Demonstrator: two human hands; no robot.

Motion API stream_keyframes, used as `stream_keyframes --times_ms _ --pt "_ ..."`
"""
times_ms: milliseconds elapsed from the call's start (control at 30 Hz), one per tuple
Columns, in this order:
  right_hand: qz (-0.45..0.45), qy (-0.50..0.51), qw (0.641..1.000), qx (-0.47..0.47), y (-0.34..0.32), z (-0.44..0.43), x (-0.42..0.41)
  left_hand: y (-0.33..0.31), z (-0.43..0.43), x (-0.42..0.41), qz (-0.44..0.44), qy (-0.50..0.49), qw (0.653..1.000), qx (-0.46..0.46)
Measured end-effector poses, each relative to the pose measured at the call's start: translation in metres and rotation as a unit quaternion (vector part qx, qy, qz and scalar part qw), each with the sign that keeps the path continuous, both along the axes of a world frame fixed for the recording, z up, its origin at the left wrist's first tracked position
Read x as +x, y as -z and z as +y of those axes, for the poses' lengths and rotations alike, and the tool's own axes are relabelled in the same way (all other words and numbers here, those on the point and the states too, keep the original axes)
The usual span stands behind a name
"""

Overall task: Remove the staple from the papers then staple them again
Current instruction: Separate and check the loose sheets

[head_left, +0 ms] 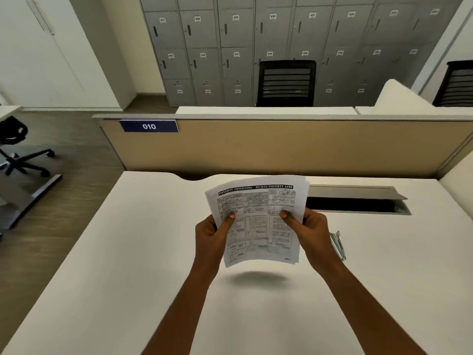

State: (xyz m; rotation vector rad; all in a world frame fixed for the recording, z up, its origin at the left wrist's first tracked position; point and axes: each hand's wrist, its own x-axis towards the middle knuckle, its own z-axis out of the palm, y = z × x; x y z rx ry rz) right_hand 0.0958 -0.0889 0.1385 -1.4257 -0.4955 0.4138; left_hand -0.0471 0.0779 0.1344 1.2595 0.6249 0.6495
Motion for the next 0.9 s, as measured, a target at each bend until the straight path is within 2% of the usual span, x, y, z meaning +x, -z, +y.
stream_keyframes --times_ms 233,467,700,900 --pt "0.040 0.035 0.999 0.004 0.030 0.001 0.012 0.014 -0.005 0.012 0.002 0.008 1.000 0.005" --pt "0.050 0.055 0.997 -0.006 0.058 0.004 0.009 0.046 0.001 0.017 0.004 0.033 0.998 -0.050" --pt "0.016 0.036 0.999 -0.028 0.061 -0.001 0.012 0.048 0.020 0.016 0.006 0.102 0.995 0.013" --pt "0.006 0.035 0.999 -0.028 0.064 0.007 0.009 0.045 0.021 0.023 0.032 0.125 0.991 0.013"
